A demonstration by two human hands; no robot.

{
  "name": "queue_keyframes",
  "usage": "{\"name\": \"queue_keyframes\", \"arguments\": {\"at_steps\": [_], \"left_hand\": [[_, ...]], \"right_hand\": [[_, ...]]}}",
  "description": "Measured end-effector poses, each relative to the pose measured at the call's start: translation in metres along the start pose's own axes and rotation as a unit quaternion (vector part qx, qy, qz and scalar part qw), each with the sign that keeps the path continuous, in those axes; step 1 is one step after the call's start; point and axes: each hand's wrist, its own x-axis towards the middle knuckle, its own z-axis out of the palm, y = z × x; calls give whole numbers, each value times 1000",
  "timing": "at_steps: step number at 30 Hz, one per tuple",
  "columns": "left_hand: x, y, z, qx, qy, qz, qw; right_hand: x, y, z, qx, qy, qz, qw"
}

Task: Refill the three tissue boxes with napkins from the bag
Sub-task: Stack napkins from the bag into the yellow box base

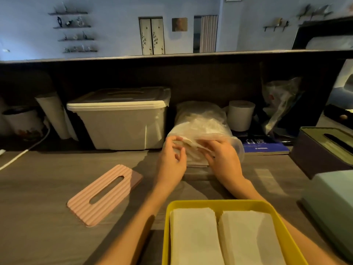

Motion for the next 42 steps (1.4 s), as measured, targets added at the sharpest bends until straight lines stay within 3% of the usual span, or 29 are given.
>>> {"name": "queue_keyframes", "arguments": {"at_steps": [4,8,11,15,18,21,24,27,29,32,37,42], "left_hand": [[-1,0,-5,-1,5,-4,1000],[0,2,-3,-7,5,17,1000],[-5,13,-6,-54,-24,0,998],[-10,34,-13,-126,-77,-113,982],[-11,44,-25,-221,-186,-202,936],[-15,42,-28,-348,-271,-278,854],[-17,39,-23,-387,-309,-289,819],[-18,41,-20,-355,-262,-290,849],[-17,39,-20,-342,-230,-281,867],[-13,37,-21,-309,-171,-262,898],[-8,38,-29,-299,-171,-198,918],[-7,37,-37,-300,-192,-180,917]], "right_hand": [[-3,-4,-15,-1,18,-37,999],[-4,-19,-41,38,-37,-34,998],[2,-29,-60,137,-97,16,986],[7,-42,-86,317,-154,96,931],[6,-46,-91,385,-193,127,893],[4,-49,-85,352,-178,121,911],[3,-49,-76,324,-129,86,933],[3,-40,-68,285,-91,97,949],[1,-25,-63,140,-57,73,986],[-3,-7,-57,-31,-52,52,997],[-8,3,-51,-52,-81,59,994],[-11,16,-39,-67,-62,78,993]]}}
